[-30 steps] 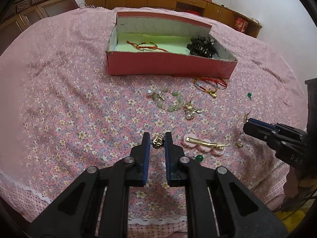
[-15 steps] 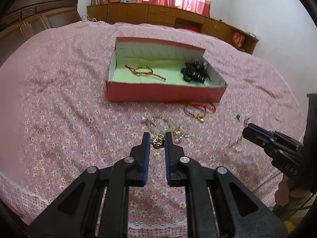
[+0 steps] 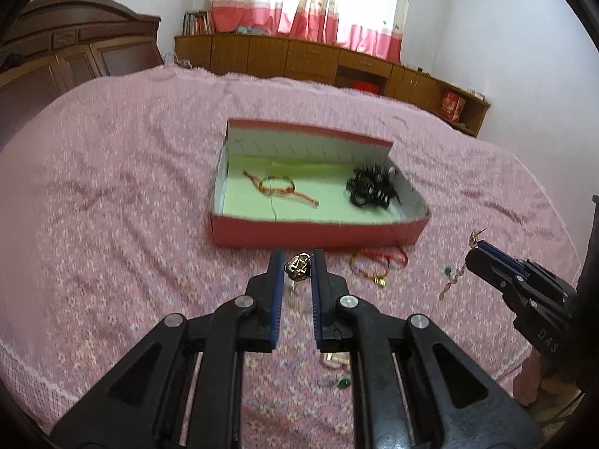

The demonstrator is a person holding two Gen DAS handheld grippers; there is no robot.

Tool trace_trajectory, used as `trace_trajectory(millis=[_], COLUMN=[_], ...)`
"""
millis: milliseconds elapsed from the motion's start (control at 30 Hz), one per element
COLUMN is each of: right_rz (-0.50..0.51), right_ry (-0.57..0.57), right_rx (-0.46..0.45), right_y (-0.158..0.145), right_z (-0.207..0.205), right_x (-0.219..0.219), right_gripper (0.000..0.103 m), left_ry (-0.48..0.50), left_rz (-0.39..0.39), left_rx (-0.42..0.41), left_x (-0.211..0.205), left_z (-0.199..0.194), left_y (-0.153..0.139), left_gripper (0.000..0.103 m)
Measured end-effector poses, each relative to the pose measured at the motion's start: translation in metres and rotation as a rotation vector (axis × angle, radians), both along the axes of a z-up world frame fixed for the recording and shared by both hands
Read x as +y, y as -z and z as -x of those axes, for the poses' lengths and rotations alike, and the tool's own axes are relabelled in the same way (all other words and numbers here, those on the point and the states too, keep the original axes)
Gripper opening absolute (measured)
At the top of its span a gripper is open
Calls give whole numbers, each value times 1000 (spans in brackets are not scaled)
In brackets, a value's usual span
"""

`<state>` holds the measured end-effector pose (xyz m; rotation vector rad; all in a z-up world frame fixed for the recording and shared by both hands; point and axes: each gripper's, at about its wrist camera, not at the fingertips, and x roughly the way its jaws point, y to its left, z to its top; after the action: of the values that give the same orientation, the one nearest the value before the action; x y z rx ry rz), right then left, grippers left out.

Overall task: Organize jewelry
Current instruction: 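Carry the pendant and earring into the shoebox and open both tools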

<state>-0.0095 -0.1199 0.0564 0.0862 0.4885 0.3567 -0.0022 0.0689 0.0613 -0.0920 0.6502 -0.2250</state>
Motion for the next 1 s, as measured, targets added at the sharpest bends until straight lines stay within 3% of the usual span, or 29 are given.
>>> trace_trajectory(millis=[667,1000], right_rz=[13,65], right_ry=[40,108], right_rx=[-169,-214], right_y=[-29,-29], right_z=[-39,-72], right_x=[10,9], right_gripper=[18,18], left_ry=[-23,-36], left_rz=[4,-4], left_rx=[-204,-242], left_x=[-9,-13], left_z=[-38,-62], left_y=[-21,-17], left_gripper=[6,6])
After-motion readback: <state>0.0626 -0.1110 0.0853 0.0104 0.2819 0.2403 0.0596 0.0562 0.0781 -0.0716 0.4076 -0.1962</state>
